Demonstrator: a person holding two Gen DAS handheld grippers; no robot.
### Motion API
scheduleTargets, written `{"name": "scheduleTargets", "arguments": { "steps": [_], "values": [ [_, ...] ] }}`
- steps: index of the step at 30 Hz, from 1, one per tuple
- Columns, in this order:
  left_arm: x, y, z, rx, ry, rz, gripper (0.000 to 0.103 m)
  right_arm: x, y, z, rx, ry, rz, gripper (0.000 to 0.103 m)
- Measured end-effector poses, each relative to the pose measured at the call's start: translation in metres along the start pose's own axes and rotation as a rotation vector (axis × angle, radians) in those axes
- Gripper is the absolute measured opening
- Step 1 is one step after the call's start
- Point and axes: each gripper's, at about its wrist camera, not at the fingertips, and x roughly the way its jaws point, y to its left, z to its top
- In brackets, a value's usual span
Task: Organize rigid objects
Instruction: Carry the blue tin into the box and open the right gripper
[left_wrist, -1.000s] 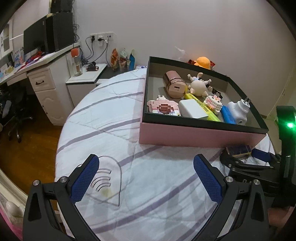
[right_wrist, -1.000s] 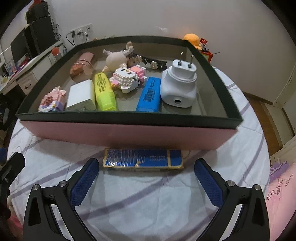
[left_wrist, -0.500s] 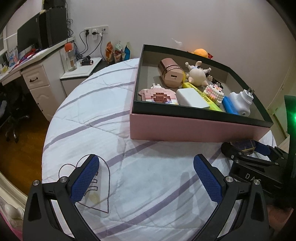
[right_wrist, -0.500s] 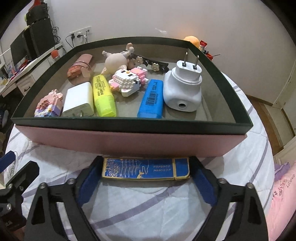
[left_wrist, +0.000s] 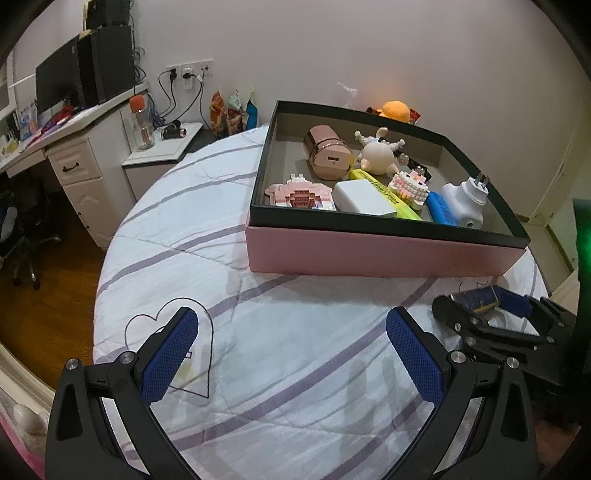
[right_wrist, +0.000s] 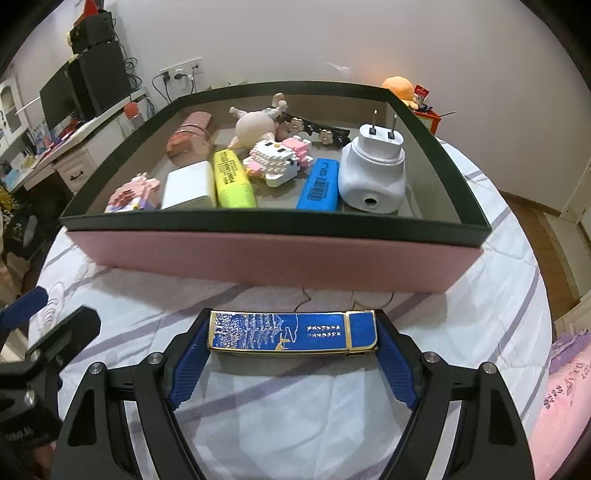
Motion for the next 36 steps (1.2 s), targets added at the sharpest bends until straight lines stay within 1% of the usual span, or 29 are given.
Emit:
{"name": "scheduleTargets", "arguments": {
  "steps": [5, 8, 15, 19, 22, 25, 31, 36],
  "values": [
    [-0.010, -0.001, 0.002, -0.005, -0.019, 0.010, 0.103, -0.014, -0.005, -0.004, 0.017, -0.013, 0.021, 0.083],
    [-0.019, -0.003, 0.007, -0.008, -0.040, 0.010, 0.103, -0.030, -0.009, 0.002, 0.025, -0.046, 0.030, 0.083],
    [-0.040, -0.006, 0.039, -0.006, -0.117, 0.027, 0.103, -0.066, -0.011, 0.030, 0.017, -0.136, 0.039, 0.083],
    [-0.041, -0.004, 0.063, -0.006, -0.144, 0.035, 0.103, -0.070, -0.013, 0.054, 0.010, -0.159, 0.035, 0.083],
    [-0.032, -0.003, 0.076, -0.010, -0.144, 0.037, 0.103, -0.063, -0.012, 0.074, 0.004, -0.156, 0.032, 0.083],
    [-0.017, 0.003, 0.085, -0.022, -0.126, 0.040, 0.103, -0.048, -0.008, 0.092, -0.007, -0.141, 0.035, 0.083],
    [0.028, 0.024, 0.106, -0.065, -0.070, 0.058, 0.103, 0.001, 0.009, 0.134, -0.055, -0.091, 0.046, 0.083],
    [0.053, 0.030, 0.120, -0.073, -0.046, 0.052, 0.103, 0.039, 0.013, 0.152, -0.079, -0.027, 0.041, 0.083]
  ]
}}
